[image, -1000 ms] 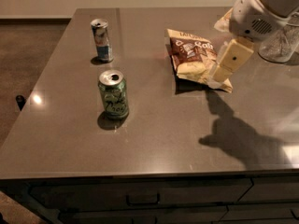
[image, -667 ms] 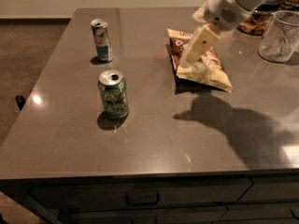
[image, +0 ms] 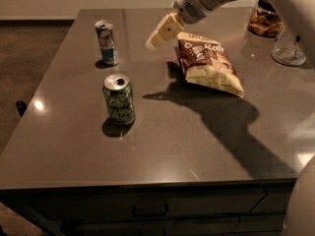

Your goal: Move redbull can near green can

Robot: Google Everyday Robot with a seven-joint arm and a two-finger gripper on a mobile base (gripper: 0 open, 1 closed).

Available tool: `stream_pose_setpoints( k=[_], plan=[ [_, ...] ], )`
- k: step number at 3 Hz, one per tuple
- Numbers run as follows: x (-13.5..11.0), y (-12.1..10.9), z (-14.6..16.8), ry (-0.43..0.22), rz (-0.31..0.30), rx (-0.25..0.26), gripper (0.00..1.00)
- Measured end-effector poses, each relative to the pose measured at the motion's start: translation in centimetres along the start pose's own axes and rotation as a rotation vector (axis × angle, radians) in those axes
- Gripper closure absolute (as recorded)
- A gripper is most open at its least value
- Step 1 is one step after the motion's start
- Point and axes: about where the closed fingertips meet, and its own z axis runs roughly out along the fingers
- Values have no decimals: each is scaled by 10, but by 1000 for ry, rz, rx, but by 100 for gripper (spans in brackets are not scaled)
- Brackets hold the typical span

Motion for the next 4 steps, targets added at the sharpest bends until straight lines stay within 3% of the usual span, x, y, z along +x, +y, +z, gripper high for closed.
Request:
stream_pose_setpoints(
  k=[1,2,4],
  plan=[
    [-25,1,42,-59,45,27,0],
    [-47,8,82,-107,91,20,0],
    [-85,19,137,-174,124,-22,0]
  ],
)
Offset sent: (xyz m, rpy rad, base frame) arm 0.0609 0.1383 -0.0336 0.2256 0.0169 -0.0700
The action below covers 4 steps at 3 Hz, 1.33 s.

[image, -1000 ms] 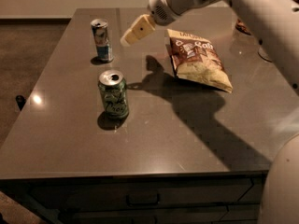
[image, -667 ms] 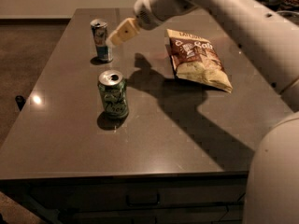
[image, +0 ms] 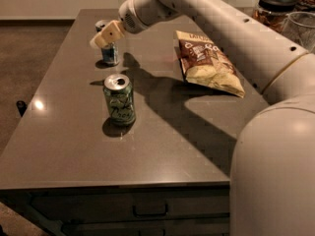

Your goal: Move redbull can near green can

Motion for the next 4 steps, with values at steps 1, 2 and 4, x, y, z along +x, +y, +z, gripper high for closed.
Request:
stream_pose_setpoints(
  k=[1,2,4],
  plan=[
    [-6,5,19,-9,6,-25,0],
    [7,-50,30,-107,32,14,18],
    [79,-86,124,-119,-100,-115,72]
  ],
)
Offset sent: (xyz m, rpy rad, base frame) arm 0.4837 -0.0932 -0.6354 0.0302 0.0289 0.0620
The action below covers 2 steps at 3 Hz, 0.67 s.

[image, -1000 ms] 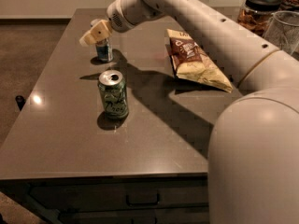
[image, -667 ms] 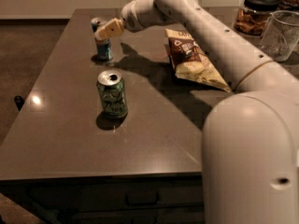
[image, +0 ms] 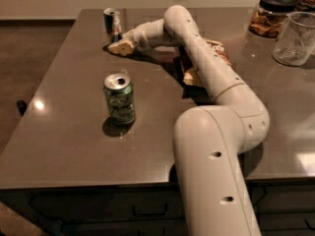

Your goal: Move redbull can near green can

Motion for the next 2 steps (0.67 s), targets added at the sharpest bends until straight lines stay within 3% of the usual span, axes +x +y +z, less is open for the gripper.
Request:
stream_pose_setpoints(
  k=[1,2],
  plan=[
    [-10,-1,-5,0,0,0,64],
    [-20,-3,-10,0,0,0,33]
  ],
)
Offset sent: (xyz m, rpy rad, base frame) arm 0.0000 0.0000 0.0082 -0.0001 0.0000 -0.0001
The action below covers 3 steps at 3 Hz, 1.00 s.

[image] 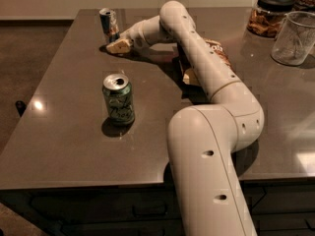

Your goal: Move redbull can near green can

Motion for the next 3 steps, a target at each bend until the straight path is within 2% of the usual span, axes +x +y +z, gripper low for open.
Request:
stream_pose_setpoints(
  k=[1,3],
  plan=[
    [-1,1,1,1,0,-2,3],
    [-1,1,3,1,1,-5,0]
  ],
)
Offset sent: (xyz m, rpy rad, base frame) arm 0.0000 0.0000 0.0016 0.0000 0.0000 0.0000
